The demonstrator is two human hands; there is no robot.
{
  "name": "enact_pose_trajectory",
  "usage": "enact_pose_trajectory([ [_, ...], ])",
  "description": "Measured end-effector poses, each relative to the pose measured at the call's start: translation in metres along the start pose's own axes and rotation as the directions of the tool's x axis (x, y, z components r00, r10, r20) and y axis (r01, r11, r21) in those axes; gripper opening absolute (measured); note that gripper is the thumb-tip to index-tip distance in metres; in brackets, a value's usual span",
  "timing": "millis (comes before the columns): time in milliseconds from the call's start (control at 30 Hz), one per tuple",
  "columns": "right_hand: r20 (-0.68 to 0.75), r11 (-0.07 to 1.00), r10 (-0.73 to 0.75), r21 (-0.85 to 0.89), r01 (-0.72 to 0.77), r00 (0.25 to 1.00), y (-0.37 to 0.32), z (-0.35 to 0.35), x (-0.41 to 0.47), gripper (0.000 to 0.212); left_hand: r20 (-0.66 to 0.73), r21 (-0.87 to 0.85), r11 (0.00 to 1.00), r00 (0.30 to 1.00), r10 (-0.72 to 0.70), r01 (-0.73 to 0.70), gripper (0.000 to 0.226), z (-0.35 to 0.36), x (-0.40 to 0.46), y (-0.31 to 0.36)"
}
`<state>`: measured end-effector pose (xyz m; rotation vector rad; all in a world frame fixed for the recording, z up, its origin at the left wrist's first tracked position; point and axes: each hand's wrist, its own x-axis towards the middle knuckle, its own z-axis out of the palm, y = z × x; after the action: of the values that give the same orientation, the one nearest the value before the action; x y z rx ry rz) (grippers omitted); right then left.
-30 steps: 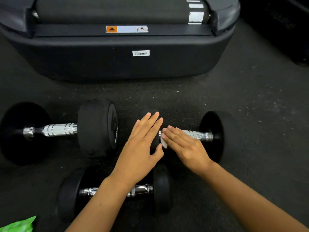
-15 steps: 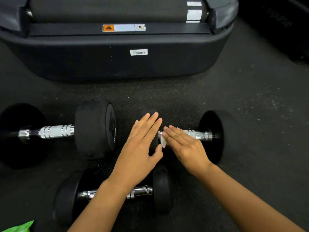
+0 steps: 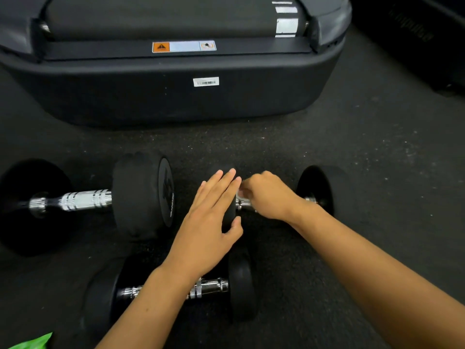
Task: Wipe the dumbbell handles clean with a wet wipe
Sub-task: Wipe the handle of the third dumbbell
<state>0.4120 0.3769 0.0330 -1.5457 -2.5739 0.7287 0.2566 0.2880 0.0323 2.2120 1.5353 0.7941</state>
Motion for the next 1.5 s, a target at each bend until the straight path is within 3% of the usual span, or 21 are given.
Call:
enact_pose_trajectory([
  [167, 0.134, 0.996, 0.062, 0.048, -0.069, 0.989, -0.005, -0.013, 0.009, 0.022, 0.001, 0.006, 1.0, 1.0, -0.001, 0.001, 0.063, 0.0, 0.001, 0.001],
  [400, 0.156, 0.995, 0.099, 0.0, -0.1, 0.983, -0.007, -0.017, 0.011, 0.026, -0.002, 0.007, 1.0, 1.0, 0.002, -0.002, 0.063, 0.0, 0.0, 0.001],
  [533, -0.003, 0.999, 0.038, -0.018, -0.038, 0.999, -0.005, 0.001, -0.006, 0.021, -0.003, 0.005, 1.0, 1.0, 0.001, -0.001, 0.063, 0.0, 0.0, 0.001],
  [700, -0.146, 0.99, 0.053, -0.124, -0.072, 0.988, -0.005, 0.014, -0.018, 0.017, -0.005, 0.011, 1.0, 1.0, -0.002, 0.002, 0.063, 0.001, 0.0, 0.001],
  [833, -0.264, 0.99, -0.132, -0.088, 0.113, 0.956, -0.003, 0.031, -0.041, 0.033, -0.004, 0.054, 0.998, 1.0, -0.009, 0.009, 0.062, -0.001, 0.0, 0.003],
  [933, -0.292, 0.997, -0.041, -0.07, 0.021, 0.955, -0.004, 0.031, -0.035, 0.028, 0.0, 0.161, 0.987, 1.0, 0.0, 0.0, 0.061, -0.007, 0.006, 0.005],
  [1067, -0.354, 0.979, -0.177, -0.161, 0.127, 0.918, -0.001, 0.044, -0.042, 0.039, 0.05, 0.273, 0.962, 0.999, 0.017, -0.03, 0.064, -0.01, 0.013, 0.006],
  [1167, -0.408, 0.989, -0.136, -0.108, 0.1, 0.903, 0.002, 0.045, -0.039, 0.035, 0.07, 0.238, 0.971, 0.998, 0.009, -0.025, 0.064, -0.007, 0.012, 0.003],
  [1300, -0.414, 0.948, -0.277, -0.265, 0.176, 0.867, 0.006, 0.056, -0.048, 0.042, 0.047, 0.198, 0.98, 0.999, 0.003, -0.012, 0.063, -0.003, 0.008, 0.002],
  [1433, -0.468, 0.973, -0.203, -0.193, 0.124, 0.86, 0.001, 0.052, -0.04, 0.039, 0.019, 0.143, 0.99, 1.0, 0.007, -0.01, 0.061, -0.001, 0.01, 0.001],
  [1500, -0.461, 0.952, -0.268, -0.259, 0.16, 0.846, 0.0, 0.056, -0.042, 0.042, 0.01, 0.136, 0.991, 1.0, 0.004, -0.006, 0.061, 0.001, 0.009, 0.001],
])
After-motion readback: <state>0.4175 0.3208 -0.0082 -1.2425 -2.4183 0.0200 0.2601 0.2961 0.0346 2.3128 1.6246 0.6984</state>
